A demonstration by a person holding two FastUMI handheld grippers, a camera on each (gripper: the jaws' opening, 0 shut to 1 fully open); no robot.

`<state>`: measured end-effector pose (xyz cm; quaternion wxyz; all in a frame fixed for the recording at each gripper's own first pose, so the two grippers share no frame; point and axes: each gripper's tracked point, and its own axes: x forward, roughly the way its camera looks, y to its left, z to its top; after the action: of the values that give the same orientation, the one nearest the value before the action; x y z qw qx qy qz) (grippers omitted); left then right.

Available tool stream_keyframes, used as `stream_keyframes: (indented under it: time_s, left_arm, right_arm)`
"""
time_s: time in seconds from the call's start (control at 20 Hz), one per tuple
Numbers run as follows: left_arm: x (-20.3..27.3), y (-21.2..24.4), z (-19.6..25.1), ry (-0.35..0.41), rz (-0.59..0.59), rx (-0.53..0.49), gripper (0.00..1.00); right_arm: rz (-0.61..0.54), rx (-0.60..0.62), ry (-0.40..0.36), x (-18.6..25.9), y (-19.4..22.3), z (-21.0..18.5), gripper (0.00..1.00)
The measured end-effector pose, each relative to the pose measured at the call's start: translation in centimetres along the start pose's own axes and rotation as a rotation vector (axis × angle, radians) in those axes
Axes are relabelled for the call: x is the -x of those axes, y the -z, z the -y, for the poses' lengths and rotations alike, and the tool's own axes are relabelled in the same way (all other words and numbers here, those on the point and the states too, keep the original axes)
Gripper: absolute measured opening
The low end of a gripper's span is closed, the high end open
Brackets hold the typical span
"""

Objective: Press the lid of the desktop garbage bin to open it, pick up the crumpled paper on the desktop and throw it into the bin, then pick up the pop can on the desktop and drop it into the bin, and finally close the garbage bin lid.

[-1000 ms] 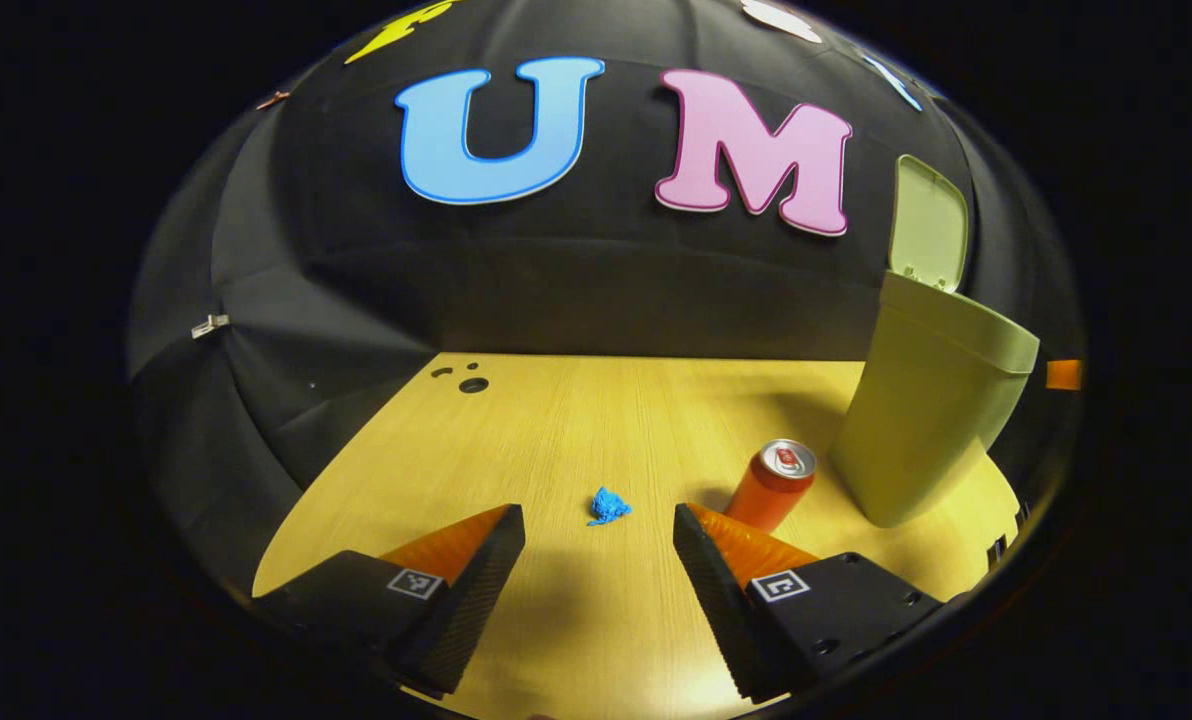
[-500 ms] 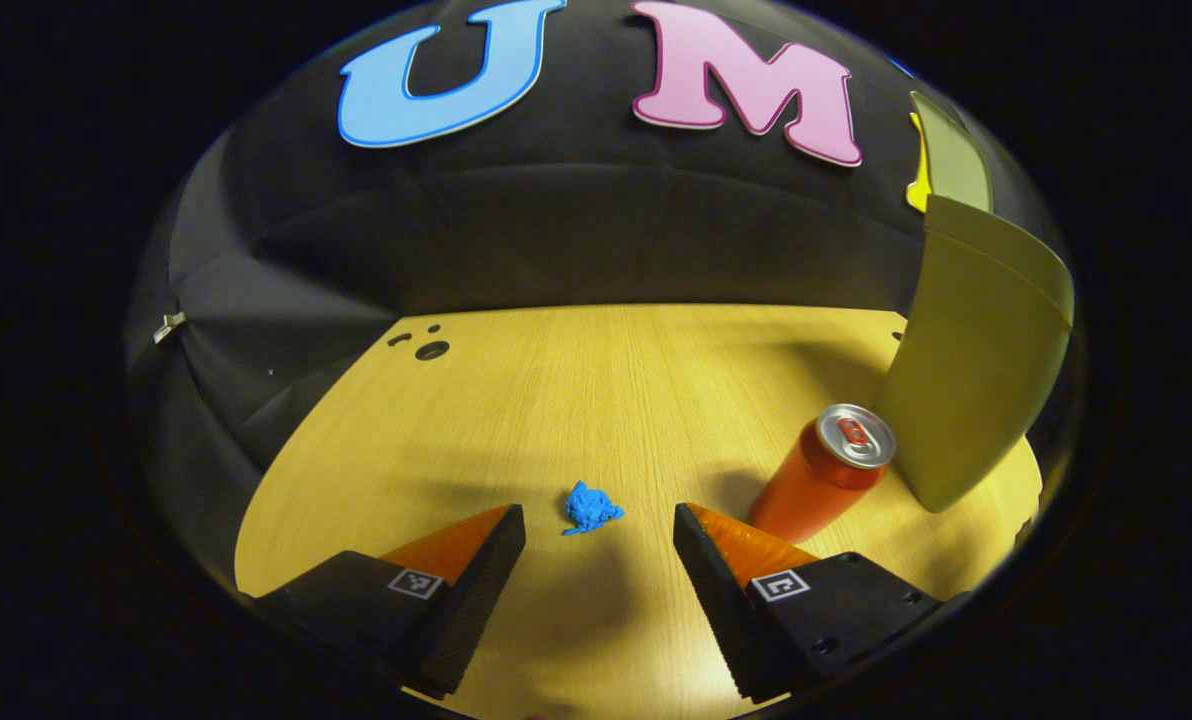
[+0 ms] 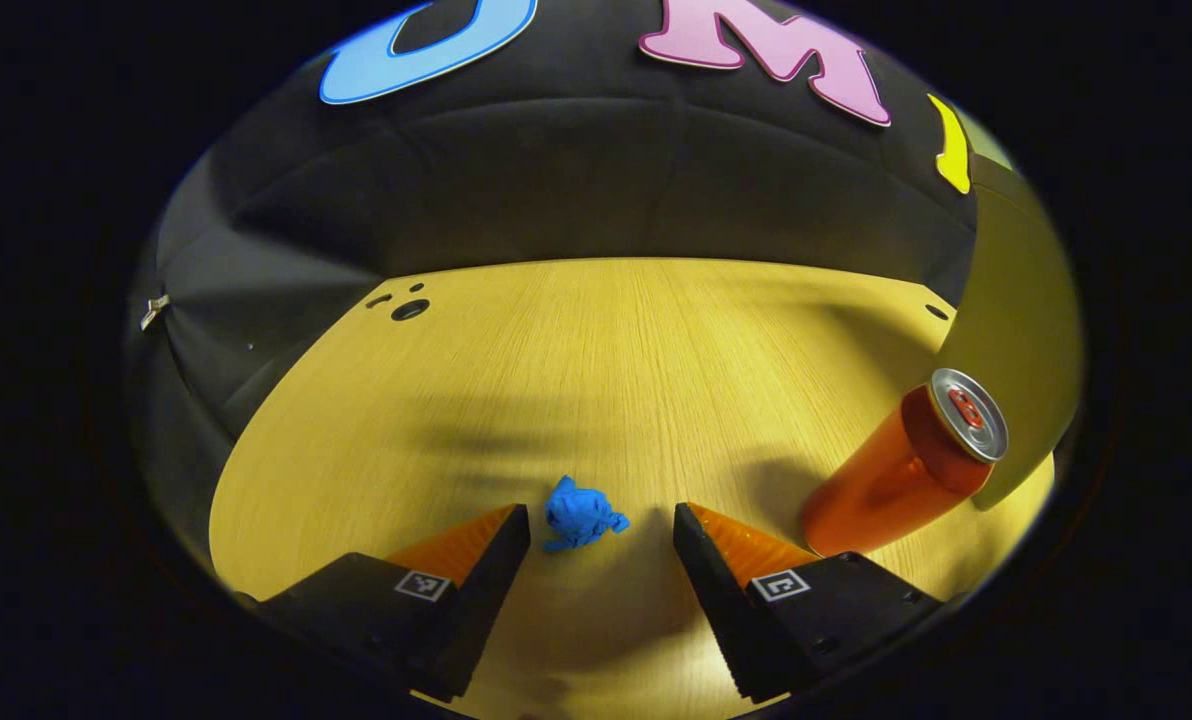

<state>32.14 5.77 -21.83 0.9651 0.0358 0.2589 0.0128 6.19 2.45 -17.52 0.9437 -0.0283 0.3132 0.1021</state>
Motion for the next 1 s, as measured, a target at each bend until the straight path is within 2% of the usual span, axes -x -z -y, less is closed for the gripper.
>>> stream_keyframes:
  time_s: [0.1,0.2,0.3,0.45,0.5,0.55,0.7,0.75,1.0]
  left_arm:
    - [-0.5,0.2,0.0,0.000,-0.002,-0.001,0.89]
    - [-0.8,0.2,0.1,0.003,0.010,0.020,0.89]
    - [-1.0,0.3,-0.3,-0.008,0.018,0.038,0.73]
    - [-1.0,0.3,-0.9,-0.024,0.036,0.072,0.57]
    - [-0.8,0.5,-0.9,-0.022,0.036,0.087,0.46]
    - [-0.8,0.5,-0.9,-0.021,0.037,0.094,0.42]
    - [-0.3,0.4,-1.2,-0.020,0.039,0.100,0.39]
    - [0.0,0.0,-1.0,-0.005,0.051,0.121,0.34]
    - [2.7,-0.8,-1.9,-0.015,0.082,0.138,0.34]
  right_arm:
    - [-0.006,-0.007,-0.004,-0.2,0.1,-0.1,1.00]
    - [-0.017,-0.017,-0.010,-0.3,0.5,-0.2,1.00]
    - [-0.023,-0.023,-0.007,-0.2,0.7,-0.1,1.00]
    - [0.000,-0.029,0.000,0.0,0.3,0.1,1.00]
    - [0.003,-0.031,0.000,0.0,0.2,0.1,1.00]
    - [0.001,-0.031,-0.001,0.1,0.3,0.0,1.00]
    - [0.011,-0.026,-0.006,0.4,0.2,-0.2,1.00]
    - [0.017,-0.022,-0.006,0.5,0.1,-0.2,1.00]
    - [0.038,-0.012,-0.027,0.9,0.0,-0.9,1.00]
